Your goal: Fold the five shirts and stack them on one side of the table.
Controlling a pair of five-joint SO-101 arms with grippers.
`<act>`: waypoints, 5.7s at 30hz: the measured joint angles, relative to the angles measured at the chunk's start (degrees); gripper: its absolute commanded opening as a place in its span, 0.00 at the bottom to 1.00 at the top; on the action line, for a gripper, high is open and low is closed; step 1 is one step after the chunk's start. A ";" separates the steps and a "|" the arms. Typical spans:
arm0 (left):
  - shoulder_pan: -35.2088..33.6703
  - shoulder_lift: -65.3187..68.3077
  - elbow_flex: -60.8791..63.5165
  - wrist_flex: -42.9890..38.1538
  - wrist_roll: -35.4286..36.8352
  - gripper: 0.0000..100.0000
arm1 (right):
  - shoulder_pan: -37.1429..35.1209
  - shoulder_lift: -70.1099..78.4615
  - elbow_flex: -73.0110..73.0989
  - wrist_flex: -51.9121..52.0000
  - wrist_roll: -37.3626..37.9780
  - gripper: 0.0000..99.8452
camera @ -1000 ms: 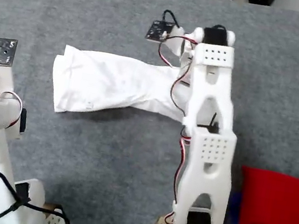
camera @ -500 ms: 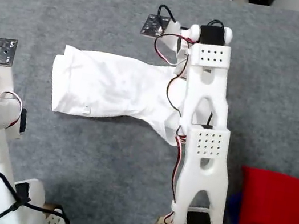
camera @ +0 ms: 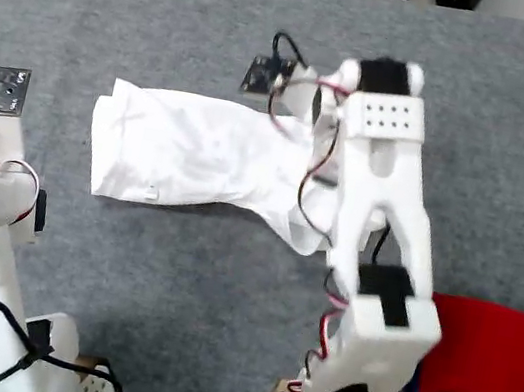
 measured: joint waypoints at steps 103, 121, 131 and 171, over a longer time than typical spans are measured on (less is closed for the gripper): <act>-0.18 0.00 0.35 0.00 -1.58 0.02 | 1.76 -6.77 43.69 -39.65 -7.82 0.01; -2.55 0.00 0.35 0.00 -1.58 0.02 | 2.20 23.56 -7.65 -20.40 -8.00 0.01; -2.55 0.00 0.35 0.00 -1.58 0.02 | 2.81 29.19 -12.13 -19.69 -10.02 0.01; 11.96 68.04 -42.29 -7.30 23.30 0.27 | 24.26 3.16 -13.01 2.73 -15.30 0.01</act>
